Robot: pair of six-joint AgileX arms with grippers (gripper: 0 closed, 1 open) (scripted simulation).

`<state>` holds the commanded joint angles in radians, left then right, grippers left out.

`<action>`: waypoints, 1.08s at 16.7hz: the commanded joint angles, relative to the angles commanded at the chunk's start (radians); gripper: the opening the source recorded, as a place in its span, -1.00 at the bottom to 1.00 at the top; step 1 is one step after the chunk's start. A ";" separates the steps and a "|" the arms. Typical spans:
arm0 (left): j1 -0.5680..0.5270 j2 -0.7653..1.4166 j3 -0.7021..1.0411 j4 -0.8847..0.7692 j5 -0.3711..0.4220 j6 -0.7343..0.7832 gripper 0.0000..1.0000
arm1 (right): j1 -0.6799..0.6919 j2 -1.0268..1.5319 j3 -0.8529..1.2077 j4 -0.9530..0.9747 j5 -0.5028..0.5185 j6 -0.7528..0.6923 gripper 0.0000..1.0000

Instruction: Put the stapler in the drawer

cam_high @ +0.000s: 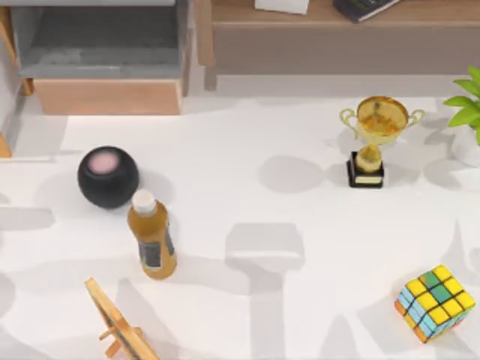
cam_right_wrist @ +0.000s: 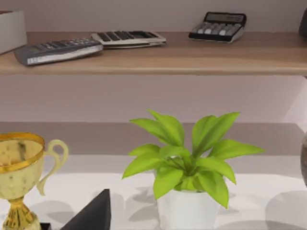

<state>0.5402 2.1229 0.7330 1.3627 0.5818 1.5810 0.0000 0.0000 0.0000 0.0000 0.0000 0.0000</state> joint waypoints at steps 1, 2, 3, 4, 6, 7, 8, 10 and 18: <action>-0.001 0.000 0.001 -0.001 -0.001 0.000 -1.00 | 0.000 0.000 0.000 0.000 0.000 0.000 1.00; -0.001 0.000 0.001 -0.001 -0.001 0.000 -1.00 | 0.000 0.000 0.000 0.000 0.000 0.000 1.00; 0.005 0.000 -0.005 -0.002 0.001 -0.001 -1.00 | 0.000 0.000 0.000 0.000 0.000 0.000 1.00; 0.003 0.003 -0.001 -0.005 0.001 -0.001 -1.00 | 0.000 0.000 0.000 0.000 0.000 0.000 1.00; -0.013 0.024 0.037 -0.028 -0.012 -0.001 -1.00 | 0.000 0.000 0.000 0.000 0.000 0.000 1.00; -0.024 0.039 0.071 -0.044 -0.025 -0.002 -1.00 | 0.000 0.000 0.000 0.000 0.000 0.000 1.00; -0.036 0.054 0.116 -0.063 -0.039 -0.003 -1.00 | 0.000 0.000 0.000 0.000 0.000 0.000 1.00; -0.063 0.086 0.198 -0.103 -0.066 -0.005 -1.00 | 0.000 0.000 0.000 0.000 0.000 0.000 1.00; -0.084 0.119 0.256 -0.148 -0.088 -0.005 -1.00 | 0.000 0.000 0.000 0.000 0.000 0.000 1.00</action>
<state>0.4564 2.2424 0.9887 1.2151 0.4941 1.5758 0.0000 0.0000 0.0000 0.0000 0.0000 0.0000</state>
